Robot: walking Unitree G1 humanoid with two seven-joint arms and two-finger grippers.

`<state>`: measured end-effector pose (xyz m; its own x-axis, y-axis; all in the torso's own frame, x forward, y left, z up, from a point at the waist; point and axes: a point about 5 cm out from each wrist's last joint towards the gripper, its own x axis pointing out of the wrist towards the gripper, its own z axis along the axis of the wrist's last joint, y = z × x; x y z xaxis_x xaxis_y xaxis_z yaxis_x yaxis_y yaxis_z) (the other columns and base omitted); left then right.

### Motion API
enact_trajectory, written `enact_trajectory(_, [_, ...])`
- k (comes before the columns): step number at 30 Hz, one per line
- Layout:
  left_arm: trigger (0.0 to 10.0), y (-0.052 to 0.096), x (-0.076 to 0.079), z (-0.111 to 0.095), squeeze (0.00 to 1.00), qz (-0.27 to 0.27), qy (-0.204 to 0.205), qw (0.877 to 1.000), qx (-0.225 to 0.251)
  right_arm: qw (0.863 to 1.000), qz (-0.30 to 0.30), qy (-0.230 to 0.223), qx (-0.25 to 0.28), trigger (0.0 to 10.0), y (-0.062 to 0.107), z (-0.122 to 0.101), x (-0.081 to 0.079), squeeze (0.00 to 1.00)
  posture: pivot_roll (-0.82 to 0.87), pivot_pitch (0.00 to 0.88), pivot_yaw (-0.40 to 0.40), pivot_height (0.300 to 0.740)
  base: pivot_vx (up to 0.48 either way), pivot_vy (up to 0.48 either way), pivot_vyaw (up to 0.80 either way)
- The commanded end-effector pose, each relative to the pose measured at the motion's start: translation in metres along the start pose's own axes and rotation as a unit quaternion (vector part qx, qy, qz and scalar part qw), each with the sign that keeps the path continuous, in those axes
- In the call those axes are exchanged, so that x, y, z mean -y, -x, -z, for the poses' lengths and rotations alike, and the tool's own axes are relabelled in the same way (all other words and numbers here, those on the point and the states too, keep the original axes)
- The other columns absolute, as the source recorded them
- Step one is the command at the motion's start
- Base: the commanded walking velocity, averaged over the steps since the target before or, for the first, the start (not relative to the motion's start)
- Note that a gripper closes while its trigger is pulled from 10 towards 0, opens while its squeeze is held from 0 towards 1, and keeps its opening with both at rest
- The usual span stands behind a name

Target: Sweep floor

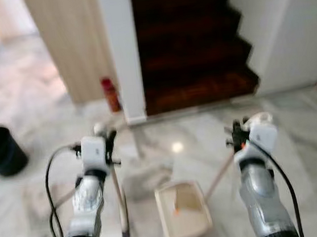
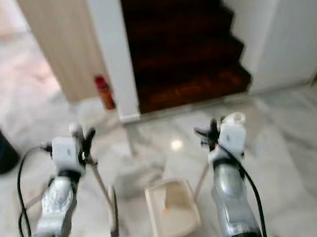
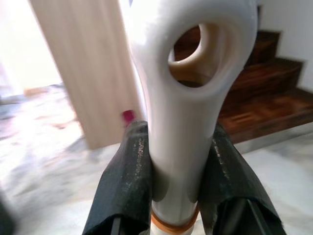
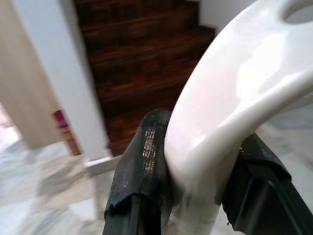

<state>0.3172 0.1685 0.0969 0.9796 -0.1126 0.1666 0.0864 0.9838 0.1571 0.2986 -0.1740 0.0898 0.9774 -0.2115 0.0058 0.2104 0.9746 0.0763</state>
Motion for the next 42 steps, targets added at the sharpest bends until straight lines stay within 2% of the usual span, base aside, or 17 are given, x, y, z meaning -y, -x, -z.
enact_trajectory(1, [10.0, -0.0049, 0.001, -0.0084, 0.0, 0.004, -0.005, 1.0, 0.018, 1.0, 0.001, -0.012, 0.015, 10.0, -0.0036, -0.0075, 0.0002, 0.0, -0.06, 0.0, 0.013, 0.74, 0.0, 0.0, 0.0])
enact_trajectory(13, [10.0, -0.0038, 0.0029, -0.0076, 0.0, 0.003, -0.001, 1.0, 0.013, 1.0, -0.004, -0.02, 0.007, 10.0, -0.0041, -0.0059, 0.0005, 0.0, -0.06, 0.0, 0.006, 0.74, 0.0, 0.103, 0.0])
enact_trajectory(42, [10.0, -0.0026, 0.0039, -0.0069, 0.0, 0.001, 0.003, 1.0, 0.01, 1.0, -0.01, -0.017, 0.005, 10.0, -0.0056, -0.0073, 0.001, 0.0, -0.06, 0.0, -0.002, 0.74, 0.0, 0.378, 0.0])
